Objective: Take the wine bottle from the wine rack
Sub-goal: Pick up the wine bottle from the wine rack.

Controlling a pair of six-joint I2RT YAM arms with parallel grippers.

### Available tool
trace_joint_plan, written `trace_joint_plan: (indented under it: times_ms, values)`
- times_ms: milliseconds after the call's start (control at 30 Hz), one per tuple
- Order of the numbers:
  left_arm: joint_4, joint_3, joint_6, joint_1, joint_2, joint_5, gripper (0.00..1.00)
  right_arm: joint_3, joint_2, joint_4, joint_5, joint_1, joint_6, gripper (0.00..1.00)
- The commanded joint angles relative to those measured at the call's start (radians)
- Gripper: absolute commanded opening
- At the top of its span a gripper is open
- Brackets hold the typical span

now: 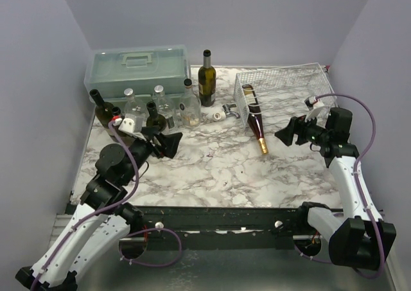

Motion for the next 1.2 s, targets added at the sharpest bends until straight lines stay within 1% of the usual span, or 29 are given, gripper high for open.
trace_joint_plan:
  times_ms: [0,167,400,600,667,800,900,1067,1167]
  values:
    - [-0.012,0.035,-0.001,0.005,0.073,0.191,0.99,-0.02,0.006,0.045,0.009,-0.006,-0.021,0.75]
    - [0.021,0.067,0.068,0.006,0.161,0.315,0.99,-0.036,0.008,0.073,-0.003,-0.006,-0.025,0.75]
    - [0.041,0.138,0.185,0.006,0.329,0.439,0.99,-0.084,0.008,0.132,-0.073,-0.005,-0.029,0.75]
    - [0.083,0.155,0.238,0.006,0.431,0.529,0.99,-0.11,0.035,0.186,-0.042,0.015,-0.028,0.76]
    - [0.085,0.149,0.234,0.006,0.442,0.528,0.99,-0.11,0.064,0.192,-0.001,0.054,-0.027,0.76]
    - [0.109,0.111,0.227,0.006,0.436,0.517,0.99,-0.127,0.118,0.243,0.131,0.169,-0.028,0.76]
    - [0.11,0.093,0.232,0.006,0.423,0.52,0.99,-0.128,0.153,0.277,0.184,0.236,-0.012,0.76]
    - [0.111,0.074,0.253,0.006,0.395,0.488,0.99,-0.127,0.198,0.318,0.303,0.297,-0.001,0.76]
    - [0.111,0.071,0.253,0.006,0.396,0.481,0.99,-0.127,0.212,0.361,0.374,0.322,0.051,0.76]
